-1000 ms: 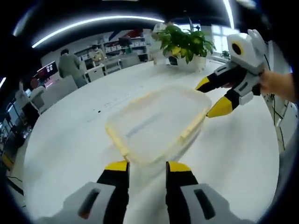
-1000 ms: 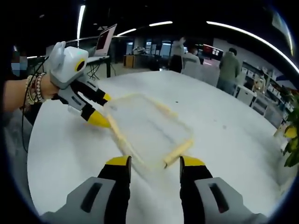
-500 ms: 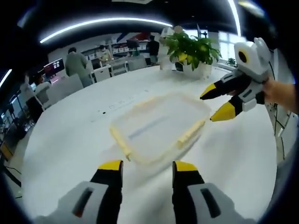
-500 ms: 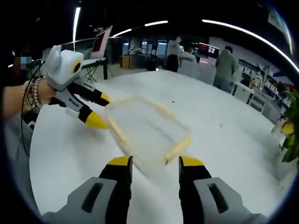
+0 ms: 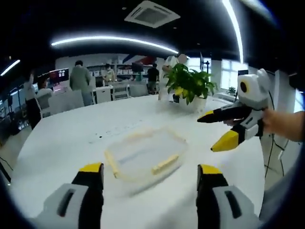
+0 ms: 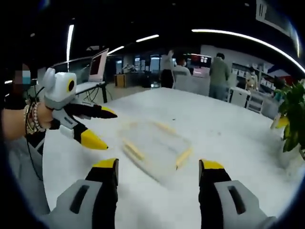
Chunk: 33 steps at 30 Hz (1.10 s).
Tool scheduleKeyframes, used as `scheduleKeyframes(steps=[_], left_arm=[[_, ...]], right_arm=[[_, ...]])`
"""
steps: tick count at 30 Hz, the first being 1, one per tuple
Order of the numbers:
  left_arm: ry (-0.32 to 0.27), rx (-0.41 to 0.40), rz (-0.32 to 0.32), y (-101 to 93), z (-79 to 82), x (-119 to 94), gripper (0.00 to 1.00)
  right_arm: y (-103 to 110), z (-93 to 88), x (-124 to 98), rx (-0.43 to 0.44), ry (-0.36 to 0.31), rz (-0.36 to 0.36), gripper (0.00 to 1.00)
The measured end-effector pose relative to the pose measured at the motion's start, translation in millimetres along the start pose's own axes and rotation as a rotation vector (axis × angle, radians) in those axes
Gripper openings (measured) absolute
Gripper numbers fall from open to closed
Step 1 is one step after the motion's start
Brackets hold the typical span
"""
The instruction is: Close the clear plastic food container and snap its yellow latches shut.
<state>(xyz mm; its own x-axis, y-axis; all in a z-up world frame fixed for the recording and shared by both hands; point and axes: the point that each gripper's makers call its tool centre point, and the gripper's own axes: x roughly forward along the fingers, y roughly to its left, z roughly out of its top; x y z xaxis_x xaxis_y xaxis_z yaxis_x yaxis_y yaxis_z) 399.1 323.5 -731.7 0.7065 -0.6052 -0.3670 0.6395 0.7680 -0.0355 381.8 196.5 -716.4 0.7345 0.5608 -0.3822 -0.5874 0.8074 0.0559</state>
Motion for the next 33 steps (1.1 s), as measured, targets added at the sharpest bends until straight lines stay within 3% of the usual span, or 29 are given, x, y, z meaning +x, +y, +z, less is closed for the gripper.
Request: scheduleKeyframes(steps=[4,7,8,11,16,21,26,27,29,31,33], left_arm=[[0.017,-0.017,-0.022,-10.9,-2.7,-18.0,0.87],[0.012,-0.059,-0.019,-16.1,0.2,-32.2,0.99],[0.019,-0.058,-0.02,-17.3,-0.3,-36.7,0.99],[-0.003,-0.031,-0.029,-22.9,2.8,-54.4,0.99],[-0.018,-0.01,-0.025,-27.2,1.9,-95.4,0.99],[-0.064,-0.038,0.03,-18.0,-1.8,-144.6,0.99],[-0.061,-0.056,0.104,-4.5,-21.0,-196.3,0.98],[-0.057,-0.055,0.114,-2.9,-25.7,-203.1,0.98],[0.017,-0.028,0.169,6.7,-46.7,-220.2,0.98],[0.024,-0.009,0.203,12.2,-54.3,-230.8,0.98],[0.015,-0.016,0.202,9.1,-61.3,-242.4,0.97]], right_arm=[[4.0,2.2,-18.0,-0.033,-0.008,-0.032,0.79],[8.6,-2.0,-30.5,0.007,0.007,-0.057,0.95],[10.6,-1.9,-33.8,0.003,0.001,-0.059,0.98],[18.9,-2.2,-46.8,-0.019,-0.009,-0.067,0.92],[35.4,-1.7,-70.2,-0.031,-0.042,-0.083,0.94],[53.5,0.1,-93.2,0.013,-0.103,-0.088,0.95],[69.4,-3.6,-115.6,0.016,-0.124,-0.108,0.93],[73.4,-4.8,-122.0,0.032,-0.135,-0.11,0.93],[85.4,-9.7,-130.2,0.12,-0.154,-0.076,0.93],[90.9,-15.2,-139.6,0.16,-0.169,-0.076,0.93],[91.8,-23.1,-145.6,0.146,-0.157,-0.096,0.9]])
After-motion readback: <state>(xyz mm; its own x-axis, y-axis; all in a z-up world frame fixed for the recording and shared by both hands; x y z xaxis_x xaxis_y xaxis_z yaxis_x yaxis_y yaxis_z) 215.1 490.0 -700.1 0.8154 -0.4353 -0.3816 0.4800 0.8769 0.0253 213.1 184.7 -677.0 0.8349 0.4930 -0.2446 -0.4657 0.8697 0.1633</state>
